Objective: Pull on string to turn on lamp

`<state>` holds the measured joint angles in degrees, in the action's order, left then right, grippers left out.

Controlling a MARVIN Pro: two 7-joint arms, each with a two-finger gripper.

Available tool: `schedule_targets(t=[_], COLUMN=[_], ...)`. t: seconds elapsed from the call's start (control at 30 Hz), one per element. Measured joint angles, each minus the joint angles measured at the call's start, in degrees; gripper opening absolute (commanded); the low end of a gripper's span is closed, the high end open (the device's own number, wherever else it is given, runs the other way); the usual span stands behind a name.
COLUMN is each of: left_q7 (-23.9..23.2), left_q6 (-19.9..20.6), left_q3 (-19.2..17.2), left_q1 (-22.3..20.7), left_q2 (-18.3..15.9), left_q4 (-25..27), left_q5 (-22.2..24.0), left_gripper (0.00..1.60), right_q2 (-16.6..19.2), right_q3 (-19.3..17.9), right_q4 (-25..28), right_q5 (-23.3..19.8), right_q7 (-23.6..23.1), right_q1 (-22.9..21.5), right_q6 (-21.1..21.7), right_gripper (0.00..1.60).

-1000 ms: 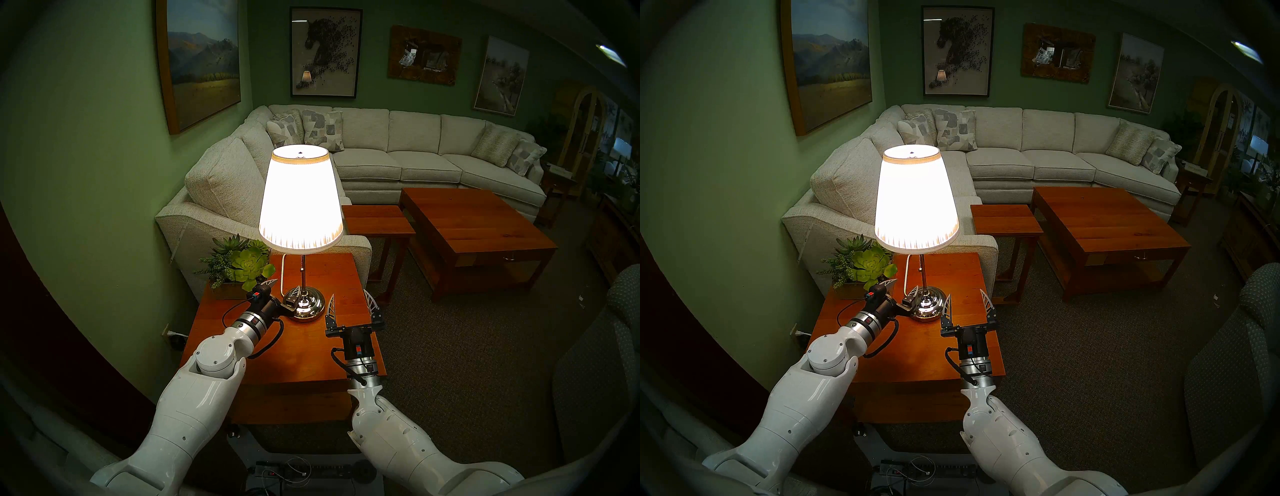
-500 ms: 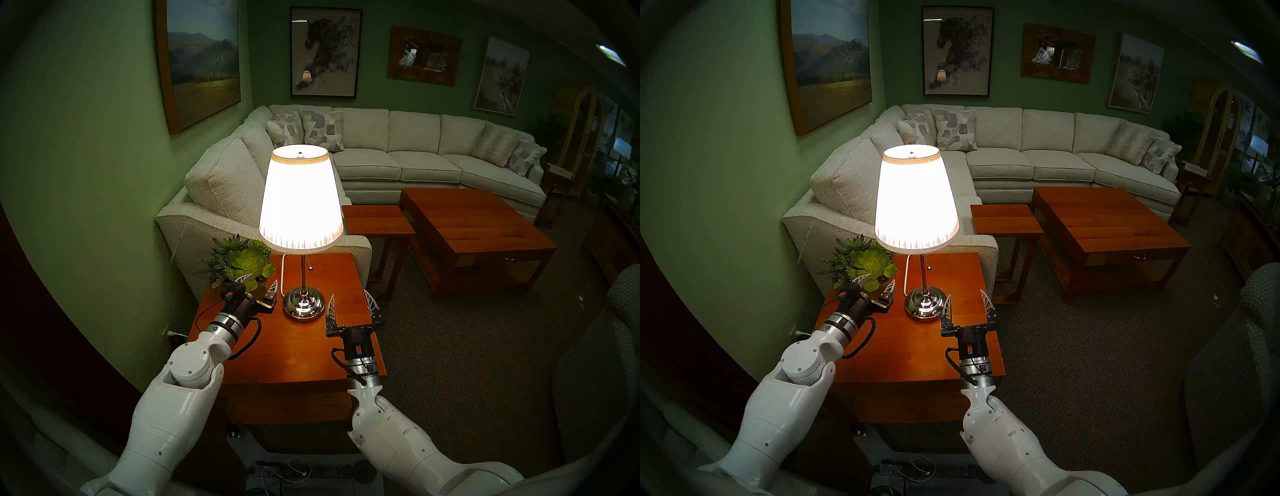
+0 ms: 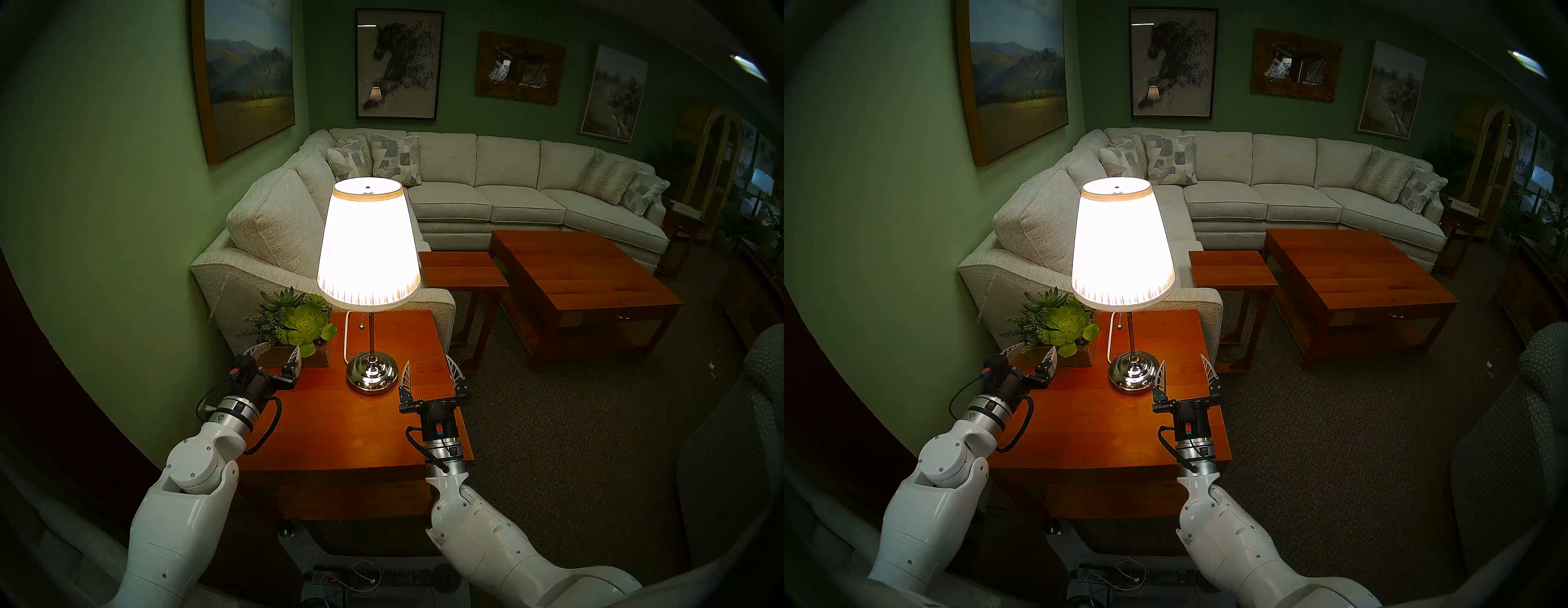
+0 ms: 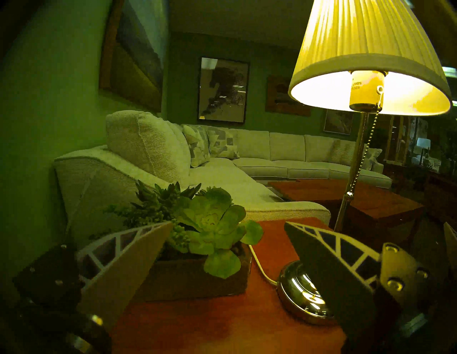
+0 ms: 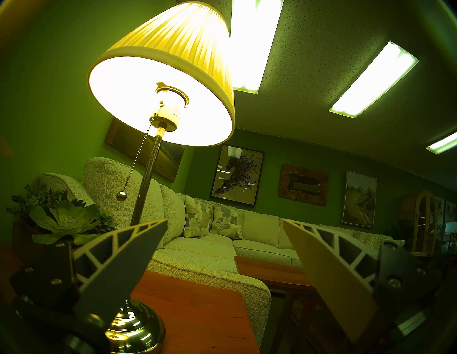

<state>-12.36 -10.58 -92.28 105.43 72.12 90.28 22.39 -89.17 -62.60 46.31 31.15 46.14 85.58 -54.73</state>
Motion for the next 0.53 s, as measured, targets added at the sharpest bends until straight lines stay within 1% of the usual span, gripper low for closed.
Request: schedule_targets(t=[0.13, 0.53], left_q7=[-0.6, -2.2], left_q6=[-0.2, -1.2], left_q3=[-0.2, -0.3], left_q1=[0.7, 0.4], left_q2=[0.1, 1.0], left_q4=[-0.2, -1.7], left_q5=[0.9, 2.6], left_gripper=[1.60, 1.60], right_q2=[0.0, 0.0], right_q3=[0.0, 0.0], right_q4=[0.0, 0.0], right_q5=[0.0, 0.0], right_q7=[0.0, 0.0], right_q1=[0.0, 0.0], right_q6=[0.0, 0.0], right_gripper=[1.60, 1.60])
